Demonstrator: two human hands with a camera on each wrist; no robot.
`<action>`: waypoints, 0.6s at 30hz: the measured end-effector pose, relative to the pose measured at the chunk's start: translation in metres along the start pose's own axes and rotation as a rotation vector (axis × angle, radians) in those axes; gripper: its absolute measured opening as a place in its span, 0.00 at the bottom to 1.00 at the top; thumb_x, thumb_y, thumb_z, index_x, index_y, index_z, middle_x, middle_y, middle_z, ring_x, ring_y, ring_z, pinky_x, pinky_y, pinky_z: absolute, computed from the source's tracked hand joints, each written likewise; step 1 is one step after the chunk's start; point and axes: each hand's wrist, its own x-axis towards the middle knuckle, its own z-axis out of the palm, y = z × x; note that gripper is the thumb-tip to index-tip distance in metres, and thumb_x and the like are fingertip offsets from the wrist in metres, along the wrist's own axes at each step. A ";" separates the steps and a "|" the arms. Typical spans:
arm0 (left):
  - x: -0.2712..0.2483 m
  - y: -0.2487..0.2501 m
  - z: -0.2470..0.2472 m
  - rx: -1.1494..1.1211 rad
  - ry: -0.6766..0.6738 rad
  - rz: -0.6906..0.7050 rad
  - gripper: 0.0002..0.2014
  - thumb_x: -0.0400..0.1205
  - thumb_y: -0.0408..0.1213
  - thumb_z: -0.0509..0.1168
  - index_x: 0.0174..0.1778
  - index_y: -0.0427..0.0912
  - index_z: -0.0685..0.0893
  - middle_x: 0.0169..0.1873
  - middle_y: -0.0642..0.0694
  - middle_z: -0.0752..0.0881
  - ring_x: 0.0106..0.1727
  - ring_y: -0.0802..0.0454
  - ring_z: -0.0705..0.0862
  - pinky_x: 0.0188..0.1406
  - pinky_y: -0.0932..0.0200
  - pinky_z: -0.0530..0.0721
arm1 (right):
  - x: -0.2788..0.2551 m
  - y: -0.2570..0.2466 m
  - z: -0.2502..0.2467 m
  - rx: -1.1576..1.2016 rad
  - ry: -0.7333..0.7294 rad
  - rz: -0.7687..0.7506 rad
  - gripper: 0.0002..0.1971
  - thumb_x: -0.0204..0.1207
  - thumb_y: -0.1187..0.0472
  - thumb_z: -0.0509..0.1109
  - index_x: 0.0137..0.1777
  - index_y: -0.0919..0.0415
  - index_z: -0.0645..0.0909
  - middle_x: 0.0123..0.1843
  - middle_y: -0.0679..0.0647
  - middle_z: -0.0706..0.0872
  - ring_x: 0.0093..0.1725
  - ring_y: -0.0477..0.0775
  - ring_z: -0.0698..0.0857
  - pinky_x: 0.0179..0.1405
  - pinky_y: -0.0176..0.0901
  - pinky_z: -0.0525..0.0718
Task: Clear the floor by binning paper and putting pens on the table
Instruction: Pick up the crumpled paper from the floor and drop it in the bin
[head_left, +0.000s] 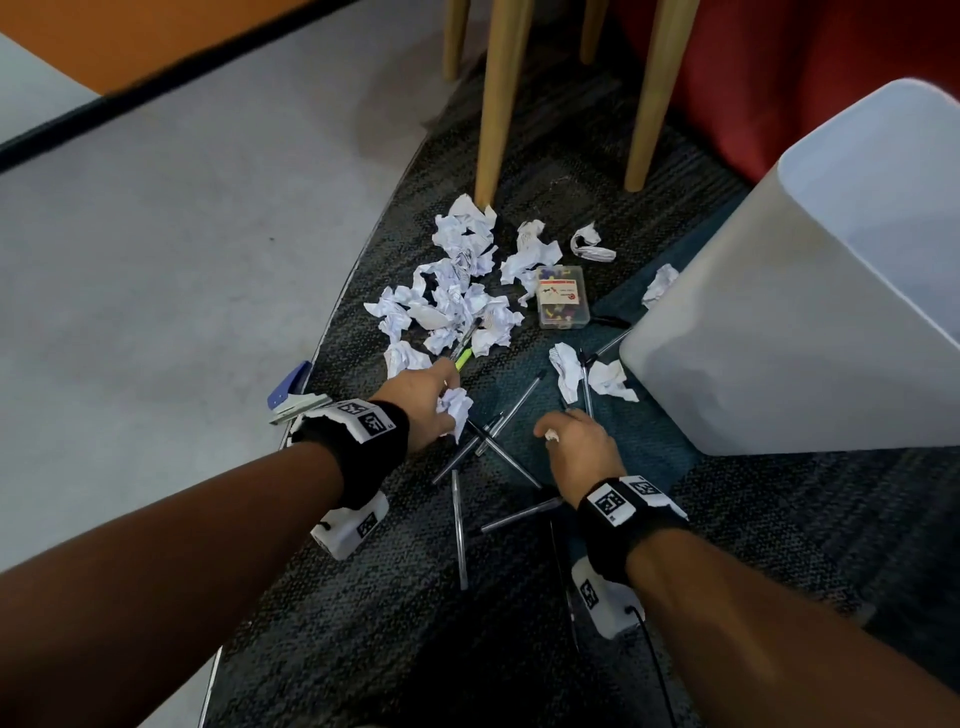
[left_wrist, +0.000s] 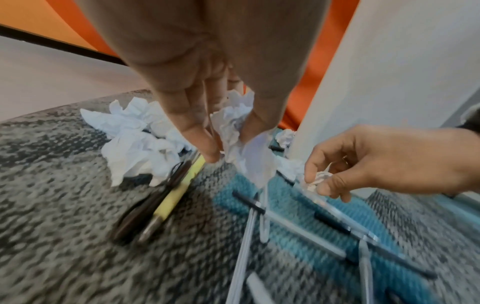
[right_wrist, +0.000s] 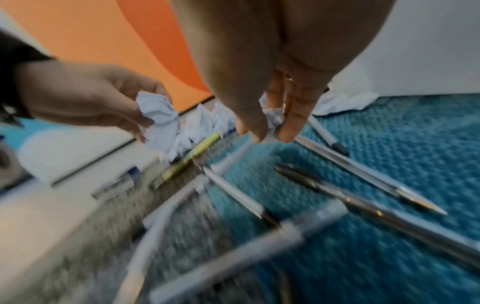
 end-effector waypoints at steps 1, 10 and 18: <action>-0.002 0.005 -0.006 -0.034 0.008 0.021 0.21 0.79 0.38 0.66 0.66 0.50 0.68 0.54 0.38 0.83 0.40 0.40 0.81 0.40 0.51 0.79 | -0.002 -0.003 -0.006 0.060 0.060 -0.005 0.15 0.78 0.72 0.65 0.56 0.53 0.85 0.54 0.56 0.81 0.49 0.62 0.84 0.48 0.46 0.81; -0.019 0.102 -0.099 -0.127 0.141 0.417 0.24 0.80 0.27 0.60 0.65 0.58 0.76 0.58 0.48 0.71 0.61 0.47 0.75 0.58 0.56 0.75 | -0.031 -0.040 -0.128 0.437 0.549 -0.211 0.12 0.77 0.61 0.74 0.60 0.52 0.88 0.58 0.50 0.81 0.55 0.42 0.78 0.59 0.34 0.80; -0.036 0.216 -0.157 -0.271 0.318 0.758 0.19 0.84 0.31 0.54 0.67 0.53 0.77 0.53 0.50 0.75 0.52 0.59 0.77 0.53 0.71 0.73 | -0.076 -0.023 -0.241 0.388 0.920 -0.245 0.12 0.79 0.64 0.72 0.57 0.48 0.88 0.53 0.44 0.83 0.45 0.30 0.79 0.46 0.18 0.76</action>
